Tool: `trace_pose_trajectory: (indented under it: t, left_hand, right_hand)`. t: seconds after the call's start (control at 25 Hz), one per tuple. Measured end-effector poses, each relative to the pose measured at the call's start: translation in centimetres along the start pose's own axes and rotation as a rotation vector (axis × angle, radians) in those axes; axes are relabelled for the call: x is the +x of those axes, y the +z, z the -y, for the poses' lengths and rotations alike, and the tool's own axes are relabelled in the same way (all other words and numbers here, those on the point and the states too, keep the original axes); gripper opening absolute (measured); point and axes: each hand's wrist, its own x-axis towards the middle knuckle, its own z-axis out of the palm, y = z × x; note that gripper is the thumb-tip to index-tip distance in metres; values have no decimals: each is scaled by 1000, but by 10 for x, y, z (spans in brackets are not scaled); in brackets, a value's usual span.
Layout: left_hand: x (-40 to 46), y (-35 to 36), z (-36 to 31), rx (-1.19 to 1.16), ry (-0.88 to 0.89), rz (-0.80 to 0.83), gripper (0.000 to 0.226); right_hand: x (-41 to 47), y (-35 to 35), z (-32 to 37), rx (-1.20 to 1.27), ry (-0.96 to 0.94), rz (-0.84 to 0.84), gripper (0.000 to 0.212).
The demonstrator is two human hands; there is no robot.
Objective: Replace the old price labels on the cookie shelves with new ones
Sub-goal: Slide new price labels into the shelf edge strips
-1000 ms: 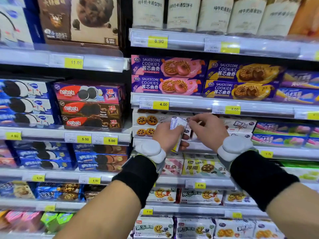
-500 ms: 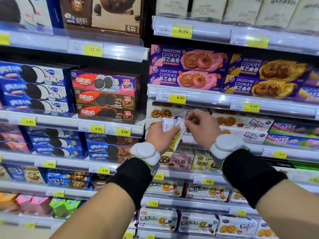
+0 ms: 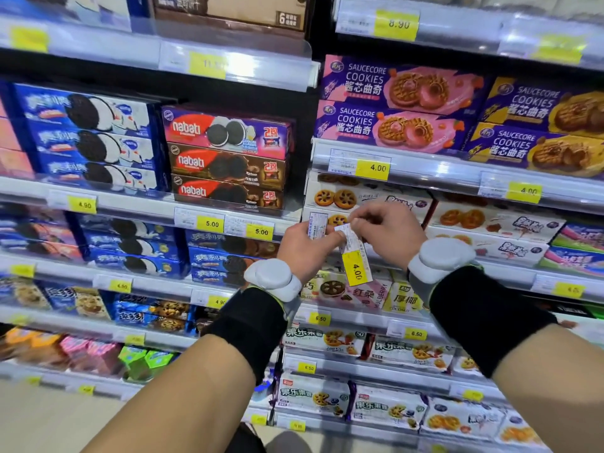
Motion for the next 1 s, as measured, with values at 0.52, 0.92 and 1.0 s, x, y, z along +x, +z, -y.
trace_pose_trajectory:
  t: [0.52,0.92,1.0]
  left_hand:
    - [3,-19,14,-339,-127,-117,19]
    - [19,-37,48,827,295,-136,21]
    - [21,-36,53,1059,373,-133,30]
  right_hand:
    - [0,19,-19,-11,128,97,8]
    - [8,21,-35,-159,158,-29,9]
    - [9,21,-39,-160,164,-33,9]
